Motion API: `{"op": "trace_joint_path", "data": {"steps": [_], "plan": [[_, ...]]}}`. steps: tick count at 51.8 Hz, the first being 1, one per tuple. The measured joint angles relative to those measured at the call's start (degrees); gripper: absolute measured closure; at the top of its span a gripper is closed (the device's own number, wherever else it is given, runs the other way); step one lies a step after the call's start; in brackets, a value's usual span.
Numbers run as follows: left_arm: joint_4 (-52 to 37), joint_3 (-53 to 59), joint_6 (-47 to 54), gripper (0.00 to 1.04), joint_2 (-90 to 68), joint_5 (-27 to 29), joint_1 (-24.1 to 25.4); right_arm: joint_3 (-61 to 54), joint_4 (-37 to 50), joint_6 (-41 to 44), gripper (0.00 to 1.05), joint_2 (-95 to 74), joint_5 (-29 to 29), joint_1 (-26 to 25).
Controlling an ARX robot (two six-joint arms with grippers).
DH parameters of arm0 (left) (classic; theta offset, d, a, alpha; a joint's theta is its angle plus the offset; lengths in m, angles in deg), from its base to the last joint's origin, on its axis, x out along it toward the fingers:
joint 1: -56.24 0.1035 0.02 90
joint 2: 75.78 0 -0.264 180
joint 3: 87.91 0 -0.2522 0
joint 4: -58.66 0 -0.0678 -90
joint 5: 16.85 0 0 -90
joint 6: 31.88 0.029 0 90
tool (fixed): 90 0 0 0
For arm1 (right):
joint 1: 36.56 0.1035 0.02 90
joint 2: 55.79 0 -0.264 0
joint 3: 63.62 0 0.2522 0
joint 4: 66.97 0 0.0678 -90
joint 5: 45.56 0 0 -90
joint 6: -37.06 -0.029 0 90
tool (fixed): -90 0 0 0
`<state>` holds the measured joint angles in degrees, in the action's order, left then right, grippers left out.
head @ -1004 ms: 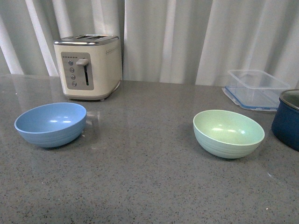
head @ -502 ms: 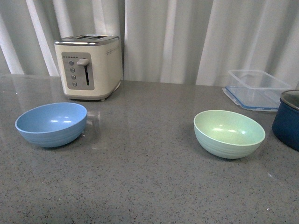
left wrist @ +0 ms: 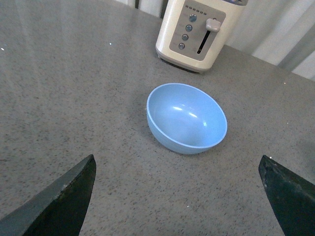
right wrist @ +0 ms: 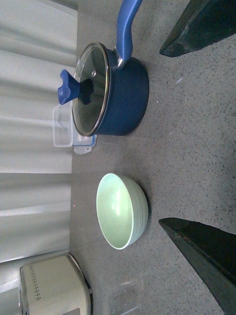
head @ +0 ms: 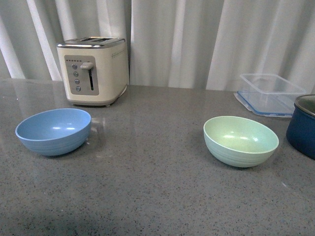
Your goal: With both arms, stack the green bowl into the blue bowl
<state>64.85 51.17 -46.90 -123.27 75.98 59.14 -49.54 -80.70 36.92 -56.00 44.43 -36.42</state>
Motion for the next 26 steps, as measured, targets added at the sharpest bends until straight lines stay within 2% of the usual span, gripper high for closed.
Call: {"op": "trace_joint_path", "data": {"steps": [26], "plan": [[0.6,-20.2,-10.1,0.07,-30.7,-2.7,2.2,0.0,0.0,0.0,0.1,0.0,0.1,0.0]]}}
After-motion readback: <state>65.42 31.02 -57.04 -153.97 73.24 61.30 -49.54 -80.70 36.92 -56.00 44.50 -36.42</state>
